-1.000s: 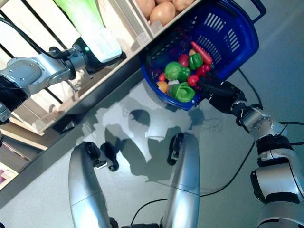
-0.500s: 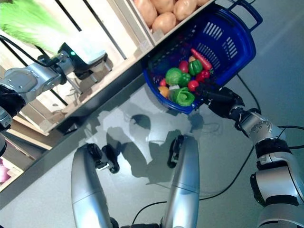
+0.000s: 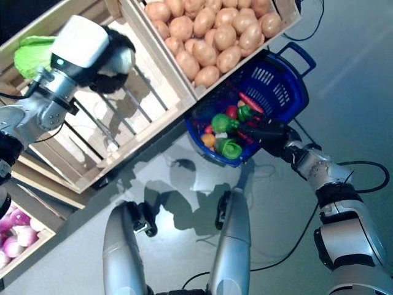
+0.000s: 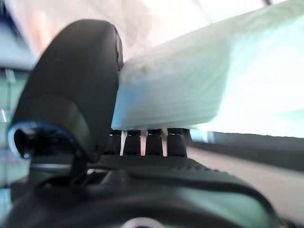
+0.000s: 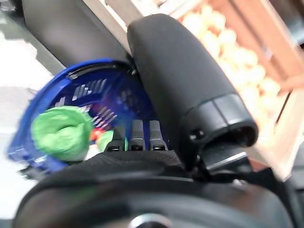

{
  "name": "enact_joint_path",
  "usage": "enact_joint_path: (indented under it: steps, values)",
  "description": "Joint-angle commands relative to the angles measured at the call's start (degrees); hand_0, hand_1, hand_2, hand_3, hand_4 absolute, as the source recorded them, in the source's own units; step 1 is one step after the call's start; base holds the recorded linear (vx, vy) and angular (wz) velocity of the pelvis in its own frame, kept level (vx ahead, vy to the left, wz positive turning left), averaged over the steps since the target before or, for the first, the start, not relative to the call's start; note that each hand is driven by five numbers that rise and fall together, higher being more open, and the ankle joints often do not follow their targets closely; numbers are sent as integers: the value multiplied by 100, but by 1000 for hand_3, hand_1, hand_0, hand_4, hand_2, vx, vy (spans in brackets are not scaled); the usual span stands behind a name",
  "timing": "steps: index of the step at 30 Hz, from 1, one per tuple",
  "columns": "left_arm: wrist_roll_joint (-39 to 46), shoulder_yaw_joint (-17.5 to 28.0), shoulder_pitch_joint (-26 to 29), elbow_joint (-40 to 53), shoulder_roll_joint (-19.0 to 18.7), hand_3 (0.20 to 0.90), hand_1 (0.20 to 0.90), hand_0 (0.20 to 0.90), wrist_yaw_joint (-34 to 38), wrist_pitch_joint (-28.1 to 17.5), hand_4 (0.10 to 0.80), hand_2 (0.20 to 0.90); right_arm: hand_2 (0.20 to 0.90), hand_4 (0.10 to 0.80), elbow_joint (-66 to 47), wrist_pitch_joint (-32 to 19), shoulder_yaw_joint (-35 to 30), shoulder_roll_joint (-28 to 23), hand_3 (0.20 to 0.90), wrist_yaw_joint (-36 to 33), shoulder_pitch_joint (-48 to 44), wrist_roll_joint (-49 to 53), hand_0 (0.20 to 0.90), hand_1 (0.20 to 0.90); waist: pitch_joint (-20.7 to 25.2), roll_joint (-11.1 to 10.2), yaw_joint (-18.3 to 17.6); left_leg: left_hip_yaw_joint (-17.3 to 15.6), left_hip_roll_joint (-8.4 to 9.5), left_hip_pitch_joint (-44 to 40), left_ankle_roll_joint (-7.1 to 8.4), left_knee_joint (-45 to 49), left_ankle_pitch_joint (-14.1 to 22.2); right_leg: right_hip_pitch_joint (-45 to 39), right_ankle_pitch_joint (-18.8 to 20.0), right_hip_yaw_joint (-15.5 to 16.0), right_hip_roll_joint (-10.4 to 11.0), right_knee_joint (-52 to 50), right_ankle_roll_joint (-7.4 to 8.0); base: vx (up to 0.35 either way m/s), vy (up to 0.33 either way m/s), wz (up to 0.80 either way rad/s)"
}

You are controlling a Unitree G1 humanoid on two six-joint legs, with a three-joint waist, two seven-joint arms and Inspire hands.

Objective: Put vegetables into the basket

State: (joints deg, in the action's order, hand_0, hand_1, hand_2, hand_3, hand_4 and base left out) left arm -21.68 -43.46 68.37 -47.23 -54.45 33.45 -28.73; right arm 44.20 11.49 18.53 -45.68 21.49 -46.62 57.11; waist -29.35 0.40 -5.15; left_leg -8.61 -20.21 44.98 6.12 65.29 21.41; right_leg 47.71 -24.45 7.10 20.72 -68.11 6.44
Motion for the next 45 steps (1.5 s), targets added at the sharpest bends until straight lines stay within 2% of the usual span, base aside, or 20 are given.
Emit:
enact_joint_path:
  steps: [1,7,10,12,13,15,18,19,22,26,29,39,45]
  values:
    - [1226,935,-291,571,-292,300,300,300,343,-570,400,300,900,800,-635,-1022,-138,281,900,-221,166,-524,900,900,842,3,59,188,-54,-55,-5,-775,-393,-380,695,-9,219,849,-208,33,3,-1]
    - [2896,2178,-1081,1255,318,300,300,300,-574,-1096,400,300,900,800,-1600,-1487,247,550,900,-508,12,-1547,900,900,935,-37,123,121,76,-501,-5,-1091,-366,-793,638,111,152,1087,-220,-1,-3,2]
    - [3804,2589,-1403,1539,735,300,300,300,-1087,-1114,400,300,900,800,-1813,-1638,307,771,900,-892,10,-2088,900,900,1036,-52,152,42,185,-973,2,-1598,-497,-1238,698,209,51,1480,-208,7,-4,7]
    - [4308,2707,-1540,1633,918,300,300,300,-1391,-1107,400,300,900,800,-1872,-1677,319,882,900,-1027,39,-2253,900,900,1080,-55,154,17,230,-1186,-4,-1862,-581,-1454,746,250,1,1706,-200,-28,-3,0]
    - [4542,2767,-1612,1676,1039,300,300,300,-1505,-1124,400,300,900,800,-1907,-1712,309,950,900,-1064,64,-2321,900,900,1123,-57,158,-31,253,-1262,-60,-2125,-811,-1530,936,320,-25,1941,-258,-54,-11,-1]
    - [5053,2877,-1797,1877,1352,300,300,300,-1763,-1003,400,300,900,800,-1958,-1764,315,1142,900,-1207,116,-2437,900,900,1205,-77,184,-57,314,-1568,-58,-2500,-953,-1868,1028,421,-80,2302,-255,-7,-28,-1]
    - [5495,2964,-2082,2098,1792,300,300,300,-2046,-855,400,300,900,800,-2018,-1745,355,1406,900,-1304,148,-2619,900,900,1323,-98,223,-124,368,-2004,-34,-2997,-1136,-2350,1152,560,-194,2833,-248,63,-51,-2]
    - [5806,3011,-2282,2285,2056,300,300,300,-2261,-663,400,300,900,800,-2067,-1705,369,1533,900,-1352,193,-2657,900,900,1439,-107,246,-209,394,-2323,-8,-3366,-1282,-2709,1249,667,-315,3263,-245,98,-71,0]
    - [6052,3061,-2525,2491,2371,300,300,300,-2452,-411,400,300,900,800,-2057,-1564,381,1659,900,-1264,203,-2596,900,900,1607,-117,280,-326,477,-2790,24,-3857,-1480,-3234,1407,787,-514,3899,-248,138,-81,0]
    - [6541,3085,-2930,2725,2882,300,300,300,-2694,103,400,300,900,800,-1944,-1081,403,1908,900,-1176,185,-1974,900,900,2064,-141,387,-520,685,-3730,64,-4941,-1855,-4269,1704,1021,-895,5171,-209,224,-61,-3]
    - [6567,3018,-3150,2742,3129,300,300,300,-2730,299,400,300,900,800,-1837,-784,403,2127,900,-1088,221,-1672,900,900,2322,-150,433,-568,783,-4163,61,-5482,-2039,-4700,1864,1067,-1072,5696,-179,205,-33,0]
    - [6460,2774,-3517,2804,3477,300,300,300,-2983,653,400,300,900,800,-1608,23,457,2259,900,-1004,164,-1244,900,900,2686,-217,518,-599,963,-4816,60,-6435,-2334,-5319,2305,1128,-1207,6554,-51,99,-15,10]
    - [6359,2645,-3667,2829,3497,300,300,300,-3269,736,400,300,900,800,-1645,788,598,2290,900,-328,179,-622,900,900,2765,-240,556,-565,1029,-5021,46,-6799,-2430,-5429,2420,1120,-1238,6745,-14,45,7,8]
